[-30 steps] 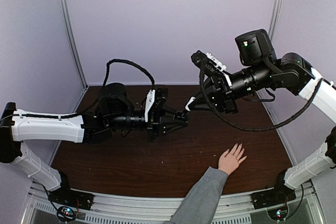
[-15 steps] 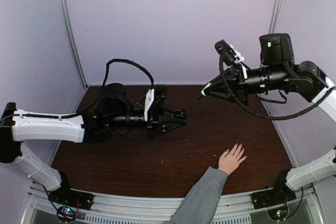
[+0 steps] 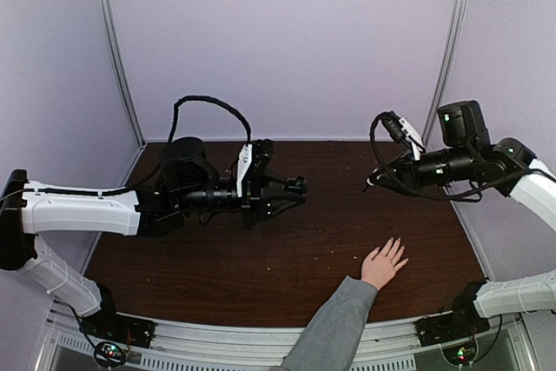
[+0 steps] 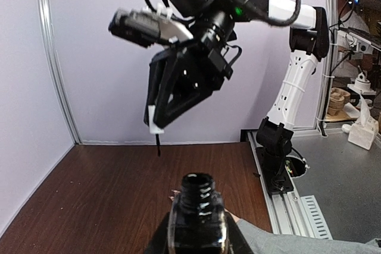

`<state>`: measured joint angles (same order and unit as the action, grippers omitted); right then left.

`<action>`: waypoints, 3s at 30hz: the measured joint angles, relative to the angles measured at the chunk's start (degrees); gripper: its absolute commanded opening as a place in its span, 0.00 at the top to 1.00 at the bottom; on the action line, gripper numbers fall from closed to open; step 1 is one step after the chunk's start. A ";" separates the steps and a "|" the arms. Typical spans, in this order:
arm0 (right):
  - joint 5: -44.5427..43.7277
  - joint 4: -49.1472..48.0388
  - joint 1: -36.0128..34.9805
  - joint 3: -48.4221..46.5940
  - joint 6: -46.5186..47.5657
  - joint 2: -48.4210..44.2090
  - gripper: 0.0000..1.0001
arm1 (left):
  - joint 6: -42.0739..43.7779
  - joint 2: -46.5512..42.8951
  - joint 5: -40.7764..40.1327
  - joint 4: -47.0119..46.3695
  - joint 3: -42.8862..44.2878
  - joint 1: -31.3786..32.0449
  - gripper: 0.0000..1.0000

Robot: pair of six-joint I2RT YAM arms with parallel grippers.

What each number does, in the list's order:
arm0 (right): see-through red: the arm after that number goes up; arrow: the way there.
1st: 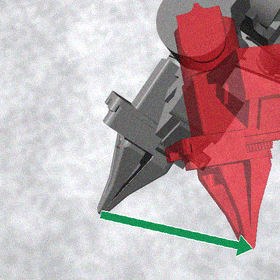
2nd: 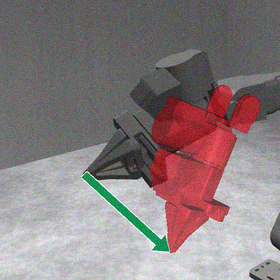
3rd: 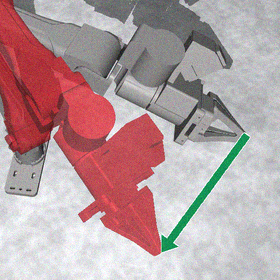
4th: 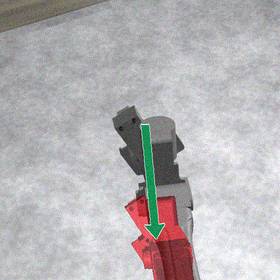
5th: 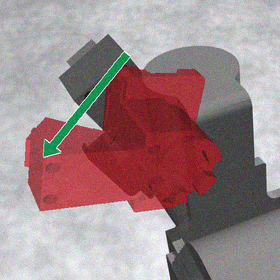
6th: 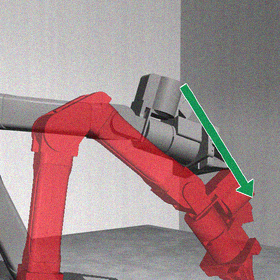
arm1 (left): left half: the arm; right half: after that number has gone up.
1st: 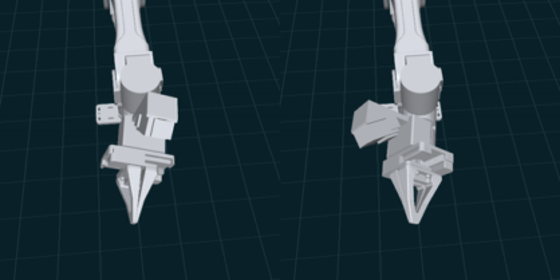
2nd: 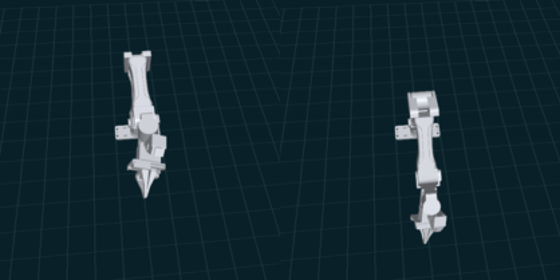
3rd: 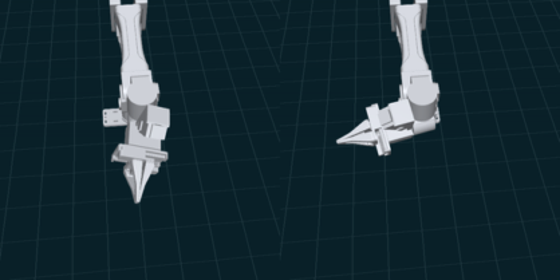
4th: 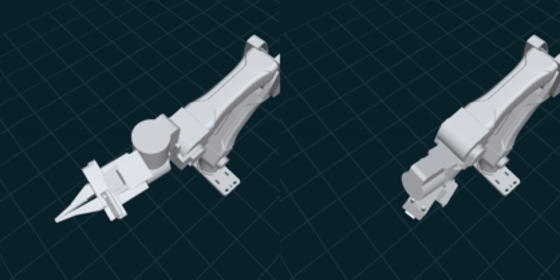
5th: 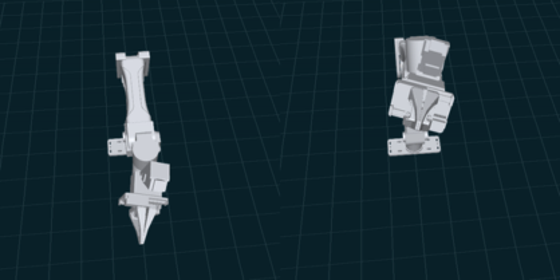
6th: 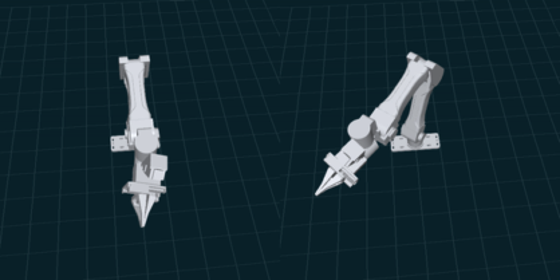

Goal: Paint the nails
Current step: Paint the hand on the nail.

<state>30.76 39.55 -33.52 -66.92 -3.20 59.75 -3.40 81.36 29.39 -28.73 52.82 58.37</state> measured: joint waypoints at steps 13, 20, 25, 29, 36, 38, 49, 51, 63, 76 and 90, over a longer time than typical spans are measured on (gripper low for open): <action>-4.48 2.12 11.34 16.57 -4.52 -5.33 1.00 | -1.90 2.99 0.72 -1.36 0.00 -0.94 1.00; -6.19 2.69 14.16 18.60 -5.29 -5.31 1.00 | -2.64 3.74 1.16 -1.68 0.00 -1.31 1.00; -8.96 2.80 14.27 18.71 -6.88 -4.98 1.00 | -3.02 4.26 1.44 -1.79 0.00 -1.73 1.00; -10.69 3.34 14.80 18.71 -8.70 -3.32 1.00 | -3.23 4.61 1.53 -2.29 0.00 -1.92 1.00; -2.36 -0.31 15.08 18.43 -12.70 -4.63 1.00 | -3.32 5.29 1.55 -2.99 0.00 -2.08 1.00; 2.12 -2.29 15.08 16.83 -13.90 -4.98 1.00 | -3.32 5.53 1.60 -2.97 0.00 -2.08 1.00; 18.78 -17.03 8.70 -0.98 -21.44 -2.29 1.00 | -3.26 5.62 1.88 -2.97 0.26 -2.08 1.00; 19.98 -18.01 6.16 -3.85 -21.66 -0.85 1.00 | -3.02 5.62 1.73 -2.95 0.35 -1.99 1.00; 22.25 -18.12 -5.51 -10.67 -20.15 8.41 1.00 | -1.03 5.57 -0.48 -4.94 0.48 -0.61 1.00; 21.70 -17.00 -8.72 -10.91 -17.94 11.45 1.00 | -1.18 5.01 -3.10 -11.89 -0.74 -0.61 1.00; 20.94 -15.91 -9.27 -12.79 -17.09 13.46 1.00 | -1.55 4.44 -3.21 -13.97 -1.14 -0.61 1.00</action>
<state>51.70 23.64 -42.78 -79.70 -20.29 73.21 -4.95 85.80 26.17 -42.70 51.68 57.76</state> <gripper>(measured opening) 0.151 0.218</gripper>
